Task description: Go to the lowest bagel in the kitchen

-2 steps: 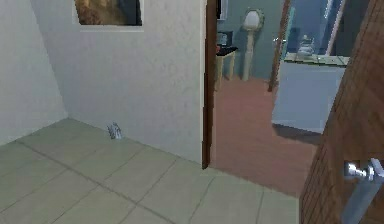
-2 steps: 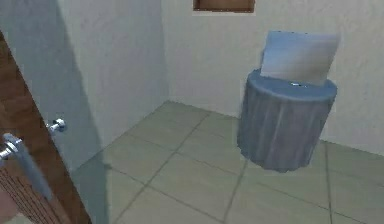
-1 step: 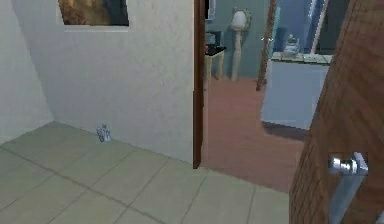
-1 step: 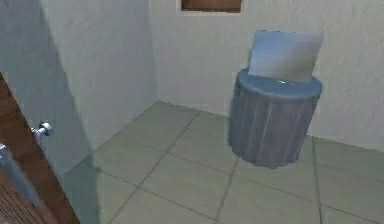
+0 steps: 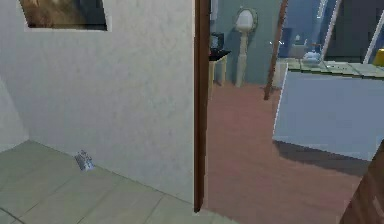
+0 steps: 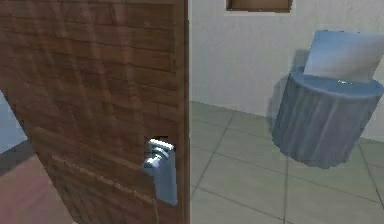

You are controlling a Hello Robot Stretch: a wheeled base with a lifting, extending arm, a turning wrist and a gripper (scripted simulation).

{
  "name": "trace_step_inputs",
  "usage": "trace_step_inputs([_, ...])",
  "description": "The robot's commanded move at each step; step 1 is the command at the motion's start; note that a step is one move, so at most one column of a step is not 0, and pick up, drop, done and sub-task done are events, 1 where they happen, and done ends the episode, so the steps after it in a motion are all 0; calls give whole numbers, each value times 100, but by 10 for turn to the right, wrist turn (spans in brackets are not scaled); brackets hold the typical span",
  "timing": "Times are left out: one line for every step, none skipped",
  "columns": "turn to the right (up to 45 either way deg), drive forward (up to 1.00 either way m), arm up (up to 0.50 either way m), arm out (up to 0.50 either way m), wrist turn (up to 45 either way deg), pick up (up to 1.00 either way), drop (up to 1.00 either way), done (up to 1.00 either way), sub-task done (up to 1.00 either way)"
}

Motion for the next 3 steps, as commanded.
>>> trace_step_inputs([240, 0, 0, 0, 0, 0, 0, 0, 0])
trace_step_inputs([0, 100, 0, 0, 0, 0, 0, 0, 0])
trace_step_inputs([90, 0, 0, 0, 0, 0, 0, 0, 0])
